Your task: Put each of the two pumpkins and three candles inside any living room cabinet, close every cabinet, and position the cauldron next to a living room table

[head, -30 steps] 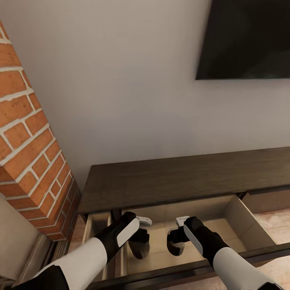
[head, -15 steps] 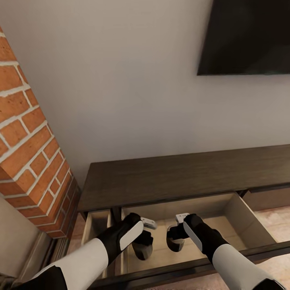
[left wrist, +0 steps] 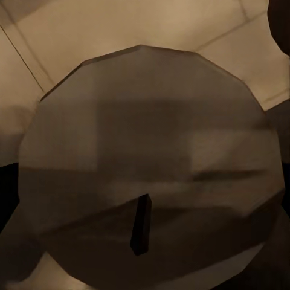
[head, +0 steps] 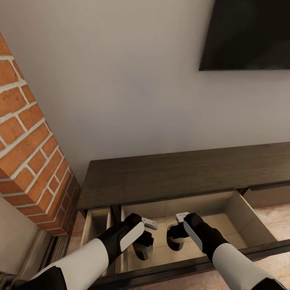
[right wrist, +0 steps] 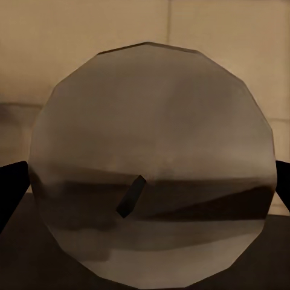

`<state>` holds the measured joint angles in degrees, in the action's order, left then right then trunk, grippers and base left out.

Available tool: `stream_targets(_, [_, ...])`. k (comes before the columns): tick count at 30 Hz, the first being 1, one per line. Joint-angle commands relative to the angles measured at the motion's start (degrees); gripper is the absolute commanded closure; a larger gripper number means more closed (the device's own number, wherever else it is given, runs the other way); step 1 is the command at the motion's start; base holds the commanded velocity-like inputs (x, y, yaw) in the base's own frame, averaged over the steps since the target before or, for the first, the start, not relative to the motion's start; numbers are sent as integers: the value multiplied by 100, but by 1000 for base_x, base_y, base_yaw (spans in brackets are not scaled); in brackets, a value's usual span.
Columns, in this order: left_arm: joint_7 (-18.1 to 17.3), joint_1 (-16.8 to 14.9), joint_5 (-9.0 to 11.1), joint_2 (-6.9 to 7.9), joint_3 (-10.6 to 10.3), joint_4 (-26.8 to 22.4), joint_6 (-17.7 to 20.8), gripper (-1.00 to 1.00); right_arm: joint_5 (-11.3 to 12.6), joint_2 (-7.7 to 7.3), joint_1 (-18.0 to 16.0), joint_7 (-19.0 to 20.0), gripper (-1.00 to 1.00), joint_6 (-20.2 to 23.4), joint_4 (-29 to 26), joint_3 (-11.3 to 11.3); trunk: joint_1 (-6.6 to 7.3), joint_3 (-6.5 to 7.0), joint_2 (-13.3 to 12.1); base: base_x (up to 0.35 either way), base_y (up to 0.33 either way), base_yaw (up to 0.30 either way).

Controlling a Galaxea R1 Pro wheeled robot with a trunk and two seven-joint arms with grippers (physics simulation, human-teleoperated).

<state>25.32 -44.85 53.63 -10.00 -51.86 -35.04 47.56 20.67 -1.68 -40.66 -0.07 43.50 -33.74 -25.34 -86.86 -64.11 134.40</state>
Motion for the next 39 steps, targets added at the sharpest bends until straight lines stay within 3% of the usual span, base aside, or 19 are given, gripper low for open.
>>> stream_targets(1, [50, -6, 50, 0, -24, -3, -23, 100, 8, -8, -7, -2, 100, 20, -9, -34, 1, -14, 2, 0, 0, 0])
stream_targets(3, [51, -6, 22, 0, -57, -3, -61, 100, 8, -9, -10, -2, 100, 24, -9, -33, 1, -31, 2, 0, 0, 0])
stream_targets(5, [47, -6, -80, 0, -254, -3, -147, 100, 9, -10, -11, -2, 100, 24, -9, -32, 1, -49, 2, 0, 0, 0])
stream_targets(10, [44, -6, -149, 0, -457, -3, -429, 100, 14, -8, -12, -2, 100, 26, -9, -33, 1, -93, 2, 0, 0, 0])
stream_targets(32, [-210, -6, -171, 0, -492, 84, -485, 100, 16, -10, -12, -7, 100, 24, -9, -32, 1, -237, 2, 0, 0, 0])
stream_targets(33, [-210, -6, -174, 0, -492, 85, -485, -100, 16, -9, -12, -8, -100, 22, -9, -31, 1, -237, 2, 0, 0, 0])
stream_targets(39, [-211, -6, -177, 0, -492, 83, -508, -100, 16, -14, -12, -3, -100, 23, -9, -24, 1, -238, 2, 0, 0, 0])
